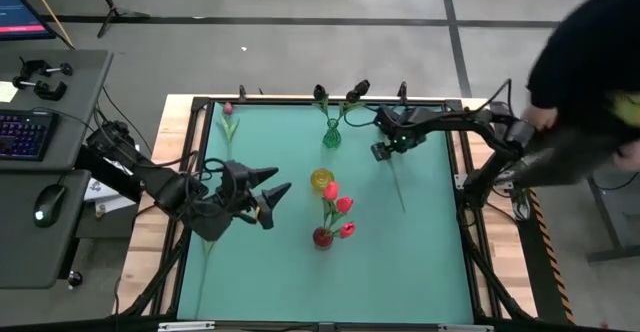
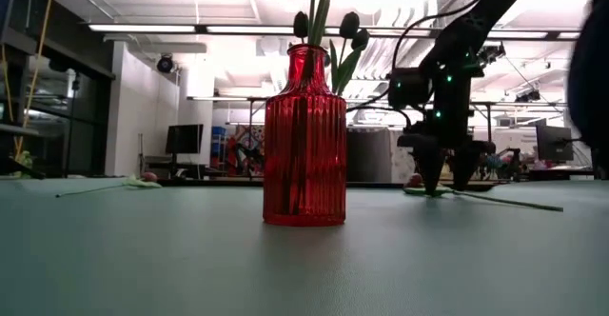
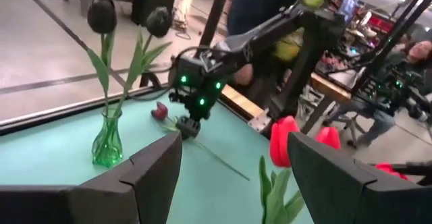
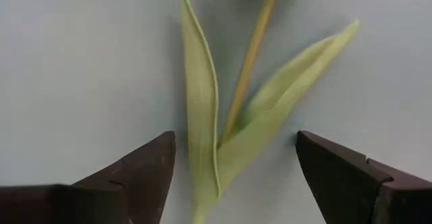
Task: Sort flowers into vase by color
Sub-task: Put the top right red tulip into the yellow vase
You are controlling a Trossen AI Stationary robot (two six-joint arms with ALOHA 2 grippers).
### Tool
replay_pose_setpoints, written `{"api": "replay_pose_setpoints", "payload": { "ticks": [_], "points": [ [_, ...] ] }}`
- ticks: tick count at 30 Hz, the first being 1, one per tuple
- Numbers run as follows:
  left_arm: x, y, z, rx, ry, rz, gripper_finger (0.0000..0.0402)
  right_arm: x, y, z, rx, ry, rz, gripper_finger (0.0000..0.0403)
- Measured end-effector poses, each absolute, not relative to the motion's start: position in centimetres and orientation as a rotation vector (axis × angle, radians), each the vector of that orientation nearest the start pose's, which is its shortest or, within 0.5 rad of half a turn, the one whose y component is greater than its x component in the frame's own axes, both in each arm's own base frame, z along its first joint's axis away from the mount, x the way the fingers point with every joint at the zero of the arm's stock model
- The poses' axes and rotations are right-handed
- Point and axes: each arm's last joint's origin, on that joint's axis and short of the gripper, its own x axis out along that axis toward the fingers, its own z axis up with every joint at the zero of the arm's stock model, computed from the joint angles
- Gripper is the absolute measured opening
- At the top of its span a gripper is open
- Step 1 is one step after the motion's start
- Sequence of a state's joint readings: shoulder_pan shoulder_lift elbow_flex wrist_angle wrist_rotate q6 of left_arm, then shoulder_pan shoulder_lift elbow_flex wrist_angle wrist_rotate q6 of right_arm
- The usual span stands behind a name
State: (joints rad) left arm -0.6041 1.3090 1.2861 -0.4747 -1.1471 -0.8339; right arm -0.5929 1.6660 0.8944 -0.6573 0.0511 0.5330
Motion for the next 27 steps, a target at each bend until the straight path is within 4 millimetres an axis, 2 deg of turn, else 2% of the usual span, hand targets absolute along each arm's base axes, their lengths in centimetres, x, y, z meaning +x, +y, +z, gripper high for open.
{"api": "replay_pose_setpoints", "payload": {
  "ticks": [3, 6, 8, 11, 12, 14, 19, 23, 27],
  "points": [
    [23.6, -13.1, 37.7, -0.418, 0.07, 0.612, 0.0257, 23.1, -15.7, 13.8, 0.819, 1.252, -0.894, 0.0269],
    [23.7, -13.1, 37.7, -0.418, 0.066, 0.612, 0.0257, 23.2, -15.6, 13.3, 0.822, 1.276, -0.885, 0.0217],
    [23.7, -13.1, 37.7, -0.424, 0.063, 0.612, 0.0257, 23.3, -15.3, 13.3, 0.798, 1.296, -0.869, 0.0162],
    [23.7, -13.1, 37.8, -0.43, 0.053, 0.617, 0.0257, 23.1, -14.7, 14.1, 0.746, 1.316, -0.839, 0.0051],
    [23.6, -13.1, 37.9, -0.43, 0.05, 0.618, 0.0257, 22.9, -14.2, 14.4, 0.729, 1.344, -0.817, 0.0026],
    [23.5, -13.1, 38.0, -0.428, 0.049, 0.618, 0.0257, 22.3, -13.3, 15.6, 0.707, 1.364, -0.786, 0.0017],
    [23.2, -12.8, 38.4, -0.396, 0.048, 0.621, 0.0257, 20.6, -10.5, 20.2, 0.647, 1.307, -0.721, 0.0004],
    [22.6, -12.4, 38.9, -0.38, 0.034, 0.633, 0.0257, 19.6, -7.0, 24.1, 0.648, 1.136, -0.57, 0.0002],
    [22.2, -12.0, 39.4, -0.364, 0.006, 0.673, 0.0257, 19.7, -3.3, 27.4, 0.634, 0.88, -0.38, 0.0002]
  ]
}}
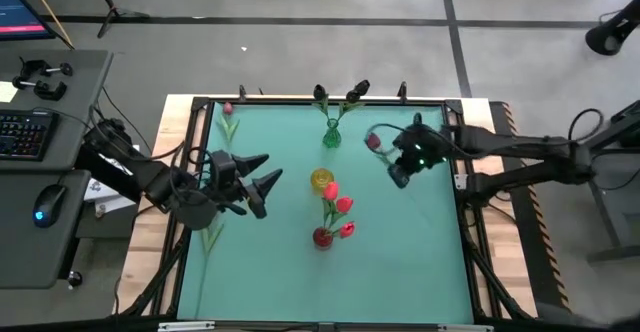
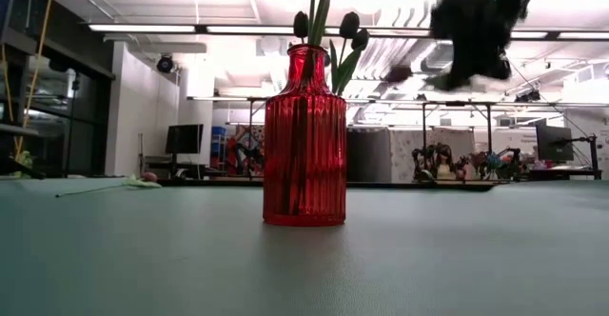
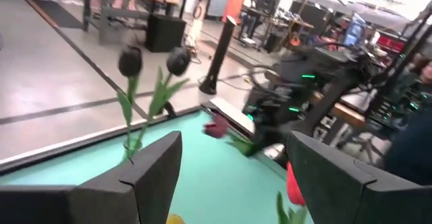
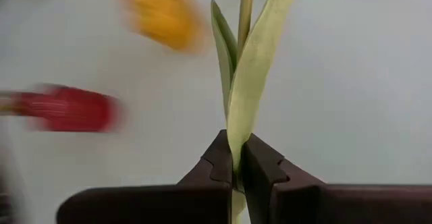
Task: Sort flowers into vase by color
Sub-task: Put the top right red tulip into the yellow vase
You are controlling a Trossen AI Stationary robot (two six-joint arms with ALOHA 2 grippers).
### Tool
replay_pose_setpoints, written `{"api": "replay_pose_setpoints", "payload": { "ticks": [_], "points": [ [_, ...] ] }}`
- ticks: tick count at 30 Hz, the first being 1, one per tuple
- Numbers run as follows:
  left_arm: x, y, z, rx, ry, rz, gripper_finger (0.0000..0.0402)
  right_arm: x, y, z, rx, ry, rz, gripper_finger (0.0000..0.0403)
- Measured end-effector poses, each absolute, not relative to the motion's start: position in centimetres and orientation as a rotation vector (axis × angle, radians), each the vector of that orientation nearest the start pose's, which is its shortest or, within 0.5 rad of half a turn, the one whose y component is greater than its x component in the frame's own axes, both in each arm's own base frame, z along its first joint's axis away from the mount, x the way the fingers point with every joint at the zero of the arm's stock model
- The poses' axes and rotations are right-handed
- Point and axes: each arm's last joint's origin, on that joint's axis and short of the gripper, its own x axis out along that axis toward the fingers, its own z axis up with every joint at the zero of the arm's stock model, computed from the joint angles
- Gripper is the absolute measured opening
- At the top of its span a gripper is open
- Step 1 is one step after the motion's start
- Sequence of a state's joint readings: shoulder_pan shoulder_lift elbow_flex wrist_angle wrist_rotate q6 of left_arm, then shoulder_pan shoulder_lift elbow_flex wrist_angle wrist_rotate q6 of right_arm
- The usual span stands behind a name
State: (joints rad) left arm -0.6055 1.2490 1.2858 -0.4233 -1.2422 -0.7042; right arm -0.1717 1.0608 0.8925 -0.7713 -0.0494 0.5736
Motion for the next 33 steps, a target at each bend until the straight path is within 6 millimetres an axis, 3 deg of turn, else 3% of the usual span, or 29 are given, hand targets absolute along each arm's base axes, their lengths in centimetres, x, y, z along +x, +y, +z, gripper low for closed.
{"api": "replay_pose_setpoints", "payload": {
  "ticks": [7, 10, 14, 19, 23, 28, 33],
  "points": [
    [21.9, -11.2, 39.9, -0.355, -0.012, 0.705, 0.0257, 23.8, 1.3, 31.9, 0.509, 0.302, -0.141, 0.0001],
    [22.0, -11.1, 40.1, -0.378, -0.031, 0.709, 0.0257, 26.0, 1.5, 32.9, 0.406, 0.097, -0.093, 0.0001],
    [22.1, -11.0, 40.4, -0.41, -0.055, 0.707, 0.0257, 28.1, 0.3, 33.3, 0.284, -0.08, -0.111, 0.0],
    [22.1, -11.2, 40.5, -0.422, -0.061, 0.696, 0.0257, 29.9, -1.9, 32.5, 0.231, -0.17, -0.169, 0.0],
    [22.0, -11.3, 40.5, -0.424, -0.056, 0.683, 0.0257, 31.3, -3.2, 30.9, 0.197, -0.143, -0.165, 0.0],
    [22.1, -11.3, 40.5, -0.409, -0.044, 0.671, 0.0257, 32.3, -3.8, 29.4, 0.186, -0.095, -0.158, 0.0],
    [22.0, -11.3, 40.5, -0.363, -0.027, 0.67, 0.0257, 32.4, -3.8, 29.3, 0.146, -0.088, -0.159, 0.0]
  ]
}}
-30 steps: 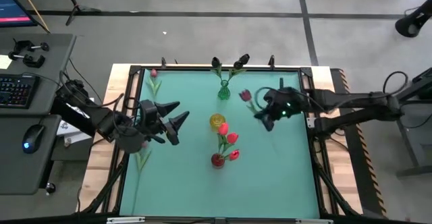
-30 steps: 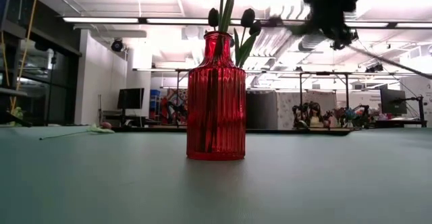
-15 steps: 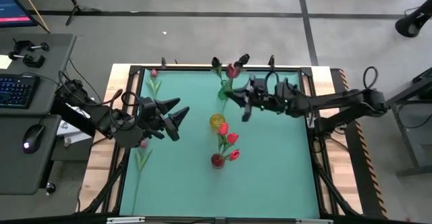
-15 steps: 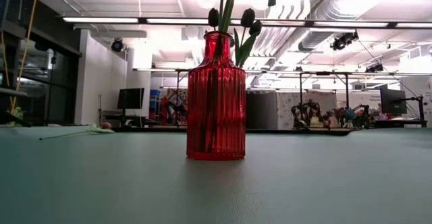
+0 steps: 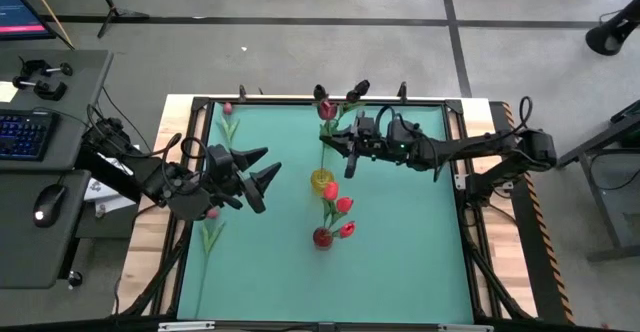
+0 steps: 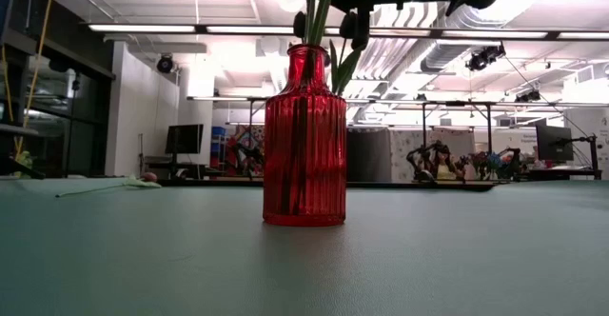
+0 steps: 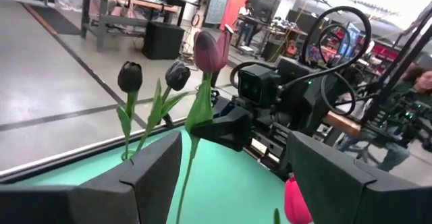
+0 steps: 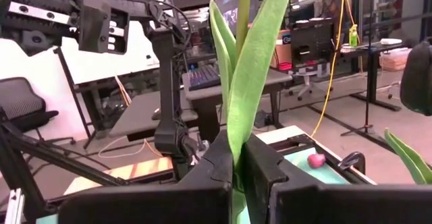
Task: Sort flowers into vase by color
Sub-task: Put the top right red tulip into the yellow vase
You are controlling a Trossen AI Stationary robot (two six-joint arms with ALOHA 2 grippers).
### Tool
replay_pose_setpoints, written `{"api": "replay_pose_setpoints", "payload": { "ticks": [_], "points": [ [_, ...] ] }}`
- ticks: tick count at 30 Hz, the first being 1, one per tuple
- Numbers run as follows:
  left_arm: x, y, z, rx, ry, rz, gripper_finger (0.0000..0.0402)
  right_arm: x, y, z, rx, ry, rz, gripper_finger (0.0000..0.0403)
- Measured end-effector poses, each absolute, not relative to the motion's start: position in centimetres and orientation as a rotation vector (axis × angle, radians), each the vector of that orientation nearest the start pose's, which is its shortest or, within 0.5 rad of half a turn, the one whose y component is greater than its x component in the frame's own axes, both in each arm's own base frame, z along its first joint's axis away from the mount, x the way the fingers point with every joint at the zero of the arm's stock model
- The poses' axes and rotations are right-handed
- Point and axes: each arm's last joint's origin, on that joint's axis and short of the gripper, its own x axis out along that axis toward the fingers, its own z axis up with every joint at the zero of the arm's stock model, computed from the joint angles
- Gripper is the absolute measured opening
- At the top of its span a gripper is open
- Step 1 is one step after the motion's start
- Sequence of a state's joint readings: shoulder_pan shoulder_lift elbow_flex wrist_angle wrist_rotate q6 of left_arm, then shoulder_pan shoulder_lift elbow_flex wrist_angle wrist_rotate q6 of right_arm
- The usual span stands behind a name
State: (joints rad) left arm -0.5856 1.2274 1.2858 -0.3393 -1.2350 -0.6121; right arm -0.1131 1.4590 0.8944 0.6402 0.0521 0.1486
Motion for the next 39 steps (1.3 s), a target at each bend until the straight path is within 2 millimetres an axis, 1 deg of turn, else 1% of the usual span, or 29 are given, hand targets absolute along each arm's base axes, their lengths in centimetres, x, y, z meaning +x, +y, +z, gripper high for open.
{"api": "replay_pose_setpoints", "payload": {
  "ticks": [6, 9, 13, 20, 23, 27, 30, 34, 37, 39],
  "points": [
    [22.1, -11.3, 40.5, -0.29, -0.002, 0.67, 0.0257, 32.4, -3.8, 29.0, 0.188, -0.059, -0.16, 0.0],
    [22.0, -11.3, 40.5, -0.257, 0.009, 0.669, 0.0257, 32.5, -3.5, 28.4, 0.219, -0.001, -0.157, 0.0],
    [21.9, -11.2, 40.6, -0.22, 0.02, 0.669, 0.0257, 32.5, -3.5, 28.3, 0.177, 0.012, -0.157, 0.0],
    [21.6, -11.0, 40.9, -0.205, 0.02, 0.671, 0.0257, 32.4, -3.8, 28.3, 0.168, 0.009, -0.176, 0.0],
    [21.5, -11.0, 40.9, -0.199, 0.023, 0.666, 0.0257, 32.3, -3.8, 28.6, 0.137, 0.003, -0.175, 0.0],
    [21.6, -11.1, 40.7, -0.202, 0.061, 0.594, 0.0257, 31.2, -3.7, 30.0, 0.097, -0.019, -0.173, 0.0],
    [21.7, -11.2, 39.5, -0.2, 0.167, 0.505, 0.0257, 29.7, -3.6, 31.4, 0.064, -0.024, -0.188, 0.0],
    [22.1, -11.2, 36.8, -0.181, 0.368, 0.488, 0.0257, 27.1, -3.8, 33.2, 0.078, -0.005, -0.211, 0.0],
    [23.2, -11.0, 34.8, -0.114, 0.527, 0.476, 0.0257, 25.1, -3.8, 34.4, 0.1, -0.002, -0.219, 0.0],
    [24.3, -10.6, 33.6, -0.038, 0.643, 0.417, 0.0257, 23.9, -3.6, 35.2, 0.116, -0.012, -0.219, 0.0]
  ]
}}
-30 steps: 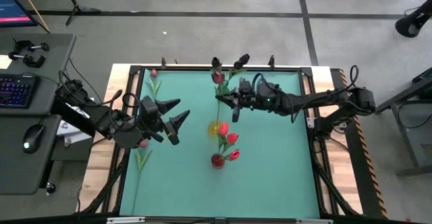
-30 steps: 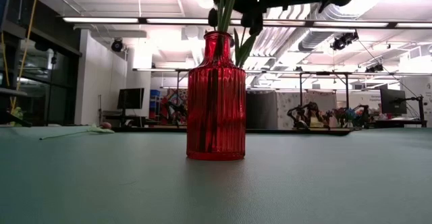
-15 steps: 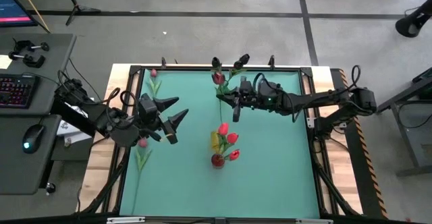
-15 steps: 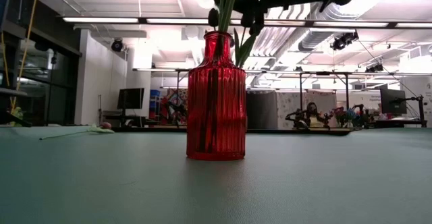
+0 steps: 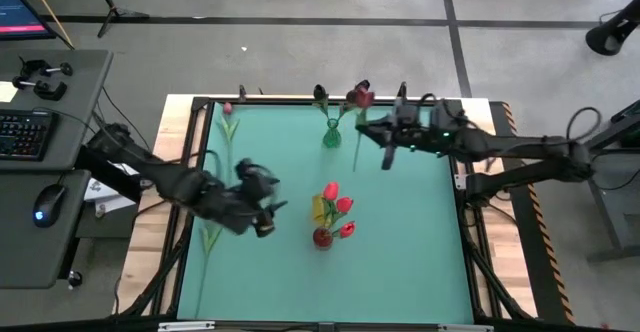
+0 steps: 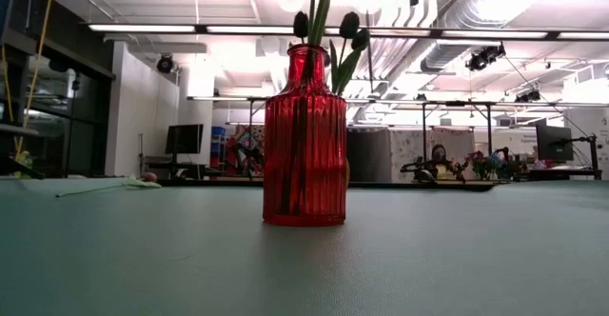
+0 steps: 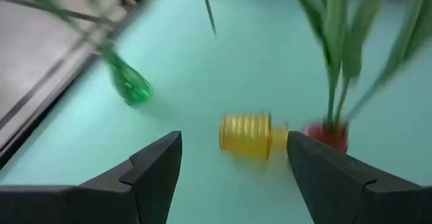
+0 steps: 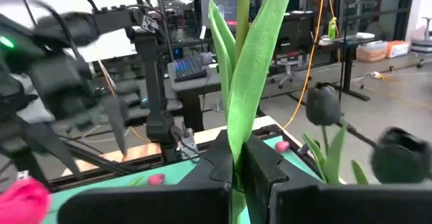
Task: Sort flowers into vase by color
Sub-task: Put the top right red tulip into the yellow vase
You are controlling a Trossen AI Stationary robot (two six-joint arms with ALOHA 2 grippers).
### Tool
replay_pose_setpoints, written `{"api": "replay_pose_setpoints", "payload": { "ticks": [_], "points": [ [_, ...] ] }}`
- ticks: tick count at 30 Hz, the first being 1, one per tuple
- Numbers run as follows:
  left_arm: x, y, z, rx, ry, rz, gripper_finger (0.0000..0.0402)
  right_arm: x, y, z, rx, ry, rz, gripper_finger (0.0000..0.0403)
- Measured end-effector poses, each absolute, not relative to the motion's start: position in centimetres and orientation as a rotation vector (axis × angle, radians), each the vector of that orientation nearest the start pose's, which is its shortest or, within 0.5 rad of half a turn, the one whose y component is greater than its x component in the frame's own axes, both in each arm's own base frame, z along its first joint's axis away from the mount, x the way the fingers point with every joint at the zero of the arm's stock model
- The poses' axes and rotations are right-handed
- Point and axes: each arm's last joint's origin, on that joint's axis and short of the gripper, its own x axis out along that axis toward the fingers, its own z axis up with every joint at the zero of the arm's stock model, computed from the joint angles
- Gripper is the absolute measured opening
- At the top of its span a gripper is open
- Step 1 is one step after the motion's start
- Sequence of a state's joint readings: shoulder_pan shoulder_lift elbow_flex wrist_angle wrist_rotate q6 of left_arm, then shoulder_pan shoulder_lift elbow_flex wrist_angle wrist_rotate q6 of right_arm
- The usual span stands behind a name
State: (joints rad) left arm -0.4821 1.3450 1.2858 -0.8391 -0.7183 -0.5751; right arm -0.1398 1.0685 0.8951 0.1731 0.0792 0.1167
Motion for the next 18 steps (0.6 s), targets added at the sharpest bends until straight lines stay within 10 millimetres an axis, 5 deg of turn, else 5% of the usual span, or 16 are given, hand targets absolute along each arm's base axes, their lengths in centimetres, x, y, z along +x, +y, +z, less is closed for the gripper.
{"api": "replay_pose_setpoints", "payload": {
  "ticks": [7, 18],
  "points": [
    [28.5, -7.3, 29.8, 0.21, 0.981, 0.082, 0.0257, 20.7, -3.0, 36.5, 0.194, -0.019, -0.214, 0.0],
    [32.0, -3.4, 25.4, 0.534, 1.16, -0.207, 0.0257, 19.2, -2.8, 36.8, 0.196, -0.001, -0.214, 0.0]
  ]
}}
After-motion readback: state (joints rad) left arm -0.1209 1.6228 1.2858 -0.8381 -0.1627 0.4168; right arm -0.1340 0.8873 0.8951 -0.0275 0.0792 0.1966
